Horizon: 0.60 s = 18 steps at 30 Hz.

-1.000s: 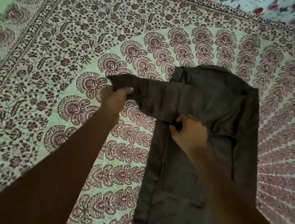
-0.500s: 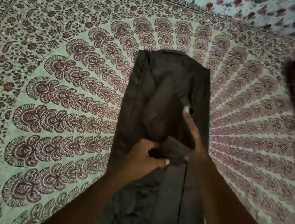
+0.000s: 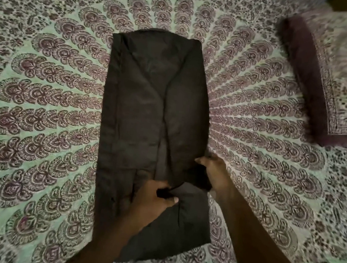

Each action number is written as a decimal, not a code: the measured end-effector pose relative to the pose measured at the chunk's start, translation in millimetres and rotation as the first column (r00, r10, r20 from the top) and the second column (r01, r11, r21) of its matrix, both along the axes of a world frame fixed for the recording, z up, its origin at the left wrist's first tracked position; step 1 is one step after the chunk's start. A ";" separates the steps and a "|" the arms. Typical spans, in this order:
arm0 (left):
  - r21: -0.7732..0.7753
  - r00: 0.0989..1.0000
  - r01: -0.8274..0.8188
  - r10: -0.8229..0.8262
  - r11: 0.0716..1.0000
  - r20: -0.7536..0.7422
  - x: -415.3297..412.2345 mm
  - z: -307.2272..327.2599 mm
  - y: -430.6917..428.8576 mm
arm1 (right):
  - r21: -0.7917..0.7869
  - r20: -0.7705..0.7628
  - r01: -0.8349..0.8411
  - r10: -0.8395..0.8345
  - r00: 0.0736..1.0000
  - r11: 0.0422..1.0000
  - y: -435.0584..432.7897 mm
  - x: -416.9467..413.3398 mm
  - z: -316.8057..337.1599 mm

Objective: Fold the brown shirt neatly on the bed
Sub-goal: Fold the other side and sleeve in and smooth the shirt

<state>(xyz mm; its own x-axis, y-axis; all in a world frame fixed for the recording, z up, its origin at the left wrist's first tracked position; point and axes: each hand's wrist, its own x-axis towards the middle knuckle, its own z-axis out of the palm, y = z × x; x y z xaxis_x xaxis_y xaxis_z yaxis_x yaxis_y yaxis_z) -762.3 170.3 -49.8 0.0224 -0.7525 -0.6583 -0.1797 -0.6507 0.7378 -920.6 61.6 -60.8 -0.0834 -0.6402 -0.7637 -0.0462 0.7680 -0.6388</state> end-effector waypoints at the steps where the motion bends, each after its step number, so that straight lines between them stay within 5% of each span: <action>1: -0.028 0.997 0.026 -0.024 0.999 0.076 -5.3 -3.4 7.4 | 0.024 -0.024 -0.024 0.025 0.999 0.999 6.9 -3.2 -5.5; 5: -0.039 0.938 0.088 -0.070 0.995 0.339 -18.3 -14.7 28.7 | 0.085 -0.038 -0.121 0.124 0.992 0.989 32.5 -10.2 -27.4; 14: -0.028 0.884 -0.177 0.172 0.984 0.434 -25.1 -16.5 46.4 | 0.099 -0.085 -0.272 0.281 0.956 0.957 66.9 -7.8 -55.0; 18: -0.038 0.857 -0.111 0.115 0.993 0.502 -26.8 -19.9 50.0 | 0.044 -0.194 -0.361 0.362 0.912 0.932 71.1 -9.1 -58.6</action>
<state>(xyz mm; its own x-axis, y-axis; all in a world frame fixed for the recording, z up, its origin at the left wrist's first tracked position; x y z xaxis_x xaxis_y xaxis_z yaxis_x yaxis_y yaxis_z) -789.1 220.3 -69.7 0.4339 -0.7293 -0.5291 -0.4529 -0.6842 0.5717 -929.7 132.8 -119.4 0.0049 -0.6498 -0.7601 -0.4450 0.6793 -0.5836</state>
